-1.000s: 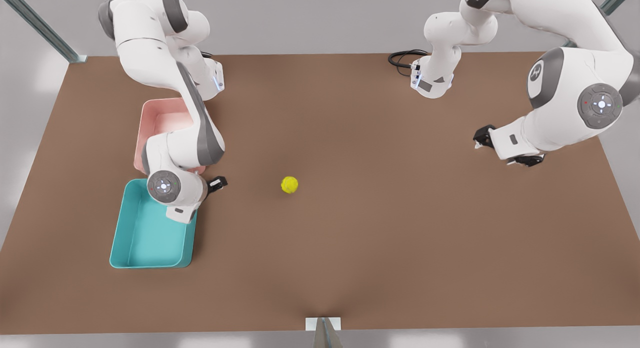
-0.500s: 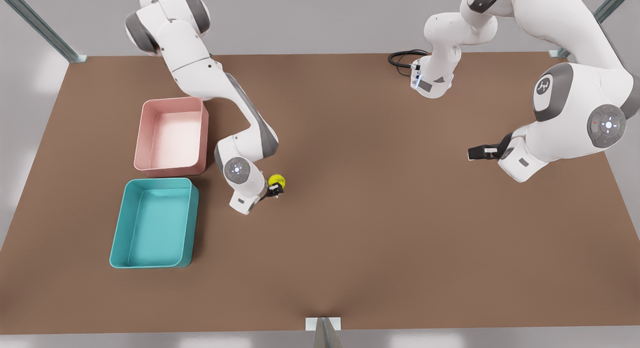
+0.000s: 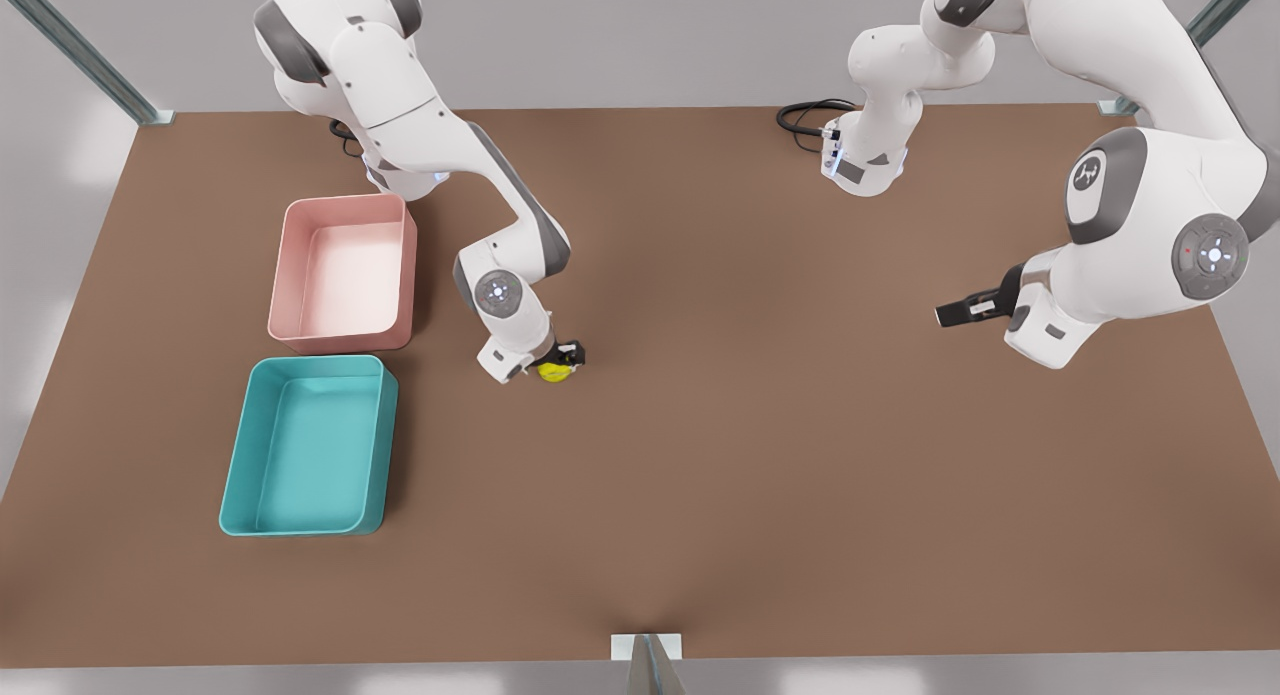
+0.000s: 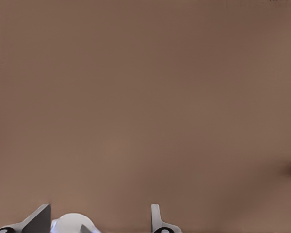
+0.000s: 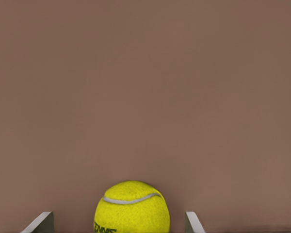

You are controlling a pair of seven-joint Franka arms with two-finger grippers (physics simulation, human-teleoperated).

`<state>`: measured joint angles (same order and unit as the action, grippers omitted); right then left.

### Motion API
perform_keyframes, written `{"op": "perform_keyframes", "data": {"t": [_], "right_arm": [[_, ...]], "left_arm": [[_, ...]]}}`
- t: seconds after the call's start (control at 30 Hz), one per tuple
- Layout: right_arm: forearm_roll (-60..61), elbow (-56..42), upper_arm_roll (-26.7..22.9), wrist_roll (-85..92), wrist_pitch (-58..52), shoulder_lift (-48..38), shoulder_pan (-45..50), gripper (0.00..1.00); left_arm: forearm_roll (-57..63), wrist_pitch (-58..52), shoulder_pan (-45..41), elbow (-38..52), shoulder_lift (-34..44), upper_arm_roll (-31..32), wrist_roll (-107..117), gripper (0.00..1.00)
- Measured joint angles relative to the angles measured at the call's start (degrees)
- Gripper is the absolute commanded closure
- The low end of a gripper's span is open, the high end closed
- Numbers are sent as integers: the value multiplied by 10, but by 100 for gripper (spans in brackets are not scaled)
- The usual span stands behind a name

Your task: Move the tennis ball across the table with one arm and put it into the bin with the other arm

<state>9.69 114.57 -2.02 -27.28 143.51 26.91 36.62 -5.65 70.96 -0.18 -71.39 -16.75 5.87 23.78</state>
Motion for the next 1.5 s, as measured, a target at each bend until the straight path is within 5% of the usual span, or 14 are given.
{"op": "perform_keyframes", "data": {"t": [0.63,0.7,0.83,0.93,1.23,1.5], "right_arm": [[0,3,0,-90,34,72,18,0],[1,3,1,-94,36,72,18,14],[5,3,3,-96,40,68,17,25],[6,1,4,-96,42,67,13,49],[9,-21,5,-80,44,24,-29,52],[8,-170,4,-12,-77,11,-183,52]], "left_arm": [[-1,-3,-1,0,-4,0,62,0],[-1,-3,-1,0,-4,0,66,0],[-2,-3,-1,1,-4,0,72,0],[-2,-3,-1,1,-4,0,76,0],[-2,-2,0,2,-5,-1,84,0],[-3,-3,-1,2,-5,-1,88,0]]}}
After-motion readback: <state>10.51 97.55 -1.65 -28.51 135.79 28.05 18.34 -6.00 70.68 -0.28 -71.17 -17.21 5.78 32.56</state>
